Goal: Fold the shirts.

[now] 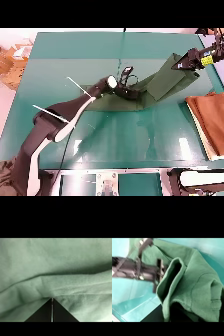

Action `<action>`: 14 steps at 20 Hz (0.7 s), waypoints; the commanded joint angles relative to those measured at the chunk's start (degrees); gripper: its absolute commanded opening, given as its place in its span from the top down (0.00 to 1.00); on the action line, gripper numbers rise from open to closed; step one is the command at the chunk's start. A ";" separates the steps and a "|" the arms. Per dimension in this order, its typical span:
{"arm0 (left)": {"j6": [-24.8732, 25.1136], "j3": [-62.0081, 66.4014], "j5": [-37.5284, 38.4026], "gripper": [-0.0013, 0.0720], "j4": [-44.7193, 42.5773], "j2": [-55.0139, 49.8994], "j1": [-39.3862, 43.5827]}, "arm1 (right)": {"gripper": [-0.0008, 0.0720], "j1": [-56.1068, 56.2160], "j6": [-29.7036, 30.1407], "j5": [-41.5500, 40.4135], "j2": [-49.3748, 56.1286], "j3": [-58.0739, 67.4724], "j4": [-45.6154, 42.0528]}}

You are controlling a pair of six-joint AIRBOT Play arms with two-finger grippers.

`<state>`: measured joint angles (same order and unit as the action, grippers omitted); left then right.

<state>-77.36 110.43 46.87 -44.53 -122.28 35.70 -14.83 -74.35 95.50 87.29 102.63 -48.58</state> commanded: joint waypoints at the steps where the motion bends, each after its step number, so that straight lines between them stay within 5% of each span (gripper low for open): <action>1: 2.43 5.99 15.23 0.94 -2.73 1.20 -5.57 | 0.96 0.39 -2.03 -0.07 -0.22 0.11 0.15; 7: 2.89 8.17 36.59 0.95 -21.24 14.03 -24.04 | 0.96 12.04 -7.78 -7.30 -0.17 -0.33 1.46; 14: 2.91 8.07 38.75 0.94 -21.68 19.74 -39.65 | 0.96 41.75 -12.72 -42.77 10.29 -8.39 2.56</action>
<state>-74.54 118.39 83.59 -65.06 -104.51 1.61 15.75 -84.36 69.84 92.38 96.97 -47.00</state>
